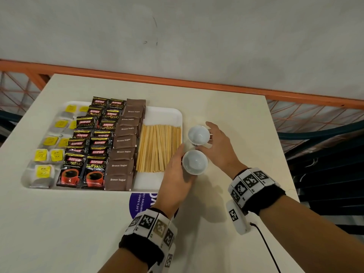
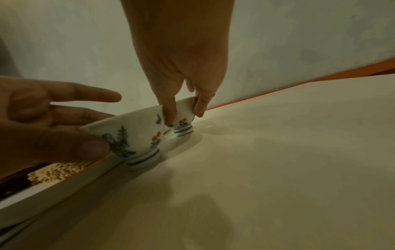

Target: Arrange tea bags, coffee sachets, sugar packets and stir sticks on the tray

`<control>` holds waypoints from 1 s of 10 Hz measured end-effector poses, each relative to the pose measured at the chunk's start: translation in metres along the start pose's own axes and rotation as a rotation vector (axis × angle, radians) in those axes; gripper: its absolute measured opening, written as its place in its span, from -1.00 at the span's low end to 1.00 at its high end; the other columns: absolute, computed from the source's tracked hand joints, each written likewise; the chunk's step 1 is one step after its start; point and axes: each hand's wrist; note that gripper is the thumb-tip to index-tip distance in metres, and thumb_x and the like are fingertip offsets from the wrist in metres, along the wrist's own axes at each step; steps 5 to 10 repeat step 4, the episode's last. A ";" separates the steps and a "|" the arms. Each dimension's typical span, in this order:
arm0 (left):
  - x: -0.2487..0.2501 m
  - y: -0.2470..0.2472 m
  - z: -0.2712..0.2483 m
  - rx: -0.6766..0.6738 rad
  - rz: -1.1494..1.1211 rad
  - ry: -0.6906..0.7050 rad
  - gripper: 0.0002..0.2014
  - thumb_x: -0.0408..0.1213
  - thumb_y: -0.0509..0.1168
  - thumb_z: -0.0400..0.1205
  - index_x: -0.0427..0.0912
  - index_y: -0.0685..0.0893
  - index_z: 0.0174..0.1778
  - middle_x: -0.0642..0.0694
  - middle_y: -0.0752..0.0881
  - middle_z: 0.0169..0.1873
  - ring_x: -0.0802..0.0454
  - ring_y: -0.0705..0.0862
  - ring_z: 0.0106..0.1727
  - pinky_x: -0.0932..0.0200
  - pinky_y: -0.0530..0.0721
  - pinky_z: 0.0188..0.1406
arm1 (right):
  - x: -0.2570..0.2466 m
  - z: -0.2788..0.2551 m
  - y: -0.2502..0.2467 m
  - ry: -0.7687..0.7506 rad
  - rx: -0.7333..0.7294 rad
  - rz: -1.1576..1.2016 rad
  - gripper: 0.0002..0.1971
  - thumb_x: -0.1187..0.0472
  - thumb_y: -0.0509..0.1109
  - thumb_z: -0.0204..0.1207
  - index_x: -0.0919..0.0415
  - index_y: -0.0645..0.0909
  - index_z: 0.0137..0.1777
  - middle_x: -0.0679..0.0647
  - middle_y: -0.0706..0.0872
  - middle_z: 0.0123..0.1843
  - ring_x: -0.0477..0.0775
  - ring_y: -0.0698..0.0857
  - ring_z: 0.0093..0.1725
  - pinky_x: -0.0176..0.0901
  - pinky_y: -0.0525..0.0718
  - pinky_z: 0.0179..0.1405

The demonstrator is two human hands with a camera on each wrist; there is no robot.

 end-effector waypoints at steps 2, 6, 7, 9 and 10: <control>-0.004 0.001 -0.001 -0.024 0.068 0.015 -0.44 -0.16 0.44 0.50 0.22 0.35 0.36 0.18 0.51 0.31 0.29 0.46 0.32 0.19 0.38 0.41 | 0.005 -0.006 -0.002 0.047 0.006 0.062 -0.18 0.24 0.55 0.39 0.11 0.16 0.57 0.17 0.51 0.36 0.09 0.58 0.19 -0.12 0.57 0.25; -0.009 -0.016 -0.029 0.000 0.218 0.123 -0.40 -0.21 0.41 0.53 0.08 0.31 0.45 0.36 0.38 0.25 0.53 0.31 0.29 0.73 0.19 0.28 | 0.040 -0.046 -0.023 0.071 0.131 -0.003 -0.29 0.37 0.45 0.45 0.18 0.22 0.56 0.24 0.55 0.29 0.03 0.54 0.10 -0.12 0.57 0.19; -0.009 -0.016 -0.029 0.000 0.218 0.123 -0.40 -0.21 0.41 0.53 0.08 0.31 0.45 0.36 0.38 0.25 0.53 0.31 0.29 0.73 0.19 0.28 | 0.040 -0.046 -0.023 0.071 0.131 -0.003 -0.29 0.37 0.45 0.45 0.18 0.22 0.56 0.24 0.55 0.29 0.03 0.54 0.10 -0.12 0.57 0.19; -0.009 -0.016 -0.029 0.000 0.218 0.123 -0.40 -0.21 0.41 0.53 0.08 0.31 0.45 0.36 0.38 0.25 0.53 0.31 0.29 0.73 0.19 0.28 | 0.040 -0.046 -0.023 0.071 0.131 -0.003 -0.29 0.37 0.45 0.45 0.18 0.22 0.56 0.24 0.55 0.29 0.03 0.54 0.10 -0.12 0.57 0.19; -0.009 -0.016 -0.029 0.000 0.218 0.123 -0.40 -0.21 0.41 0.53 0.08 0.31 0.45 0.36 0.38 0.25 0.53 0.31 0.29 0.73 0.19 0.28 | 0.040 -0.046 -0.023 0.071 0.131 -0.003 -0.29 0.37 0.45 0.45 0.18 0.22 0.56 0.24 0.55 0.29 0.03 0.54 0.10 -0.12 0.57 0.19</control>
Point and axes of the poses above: each hand's wrist, its own z-axis towards the middle knuckle, its own y-axis out of the palm, x = y × z
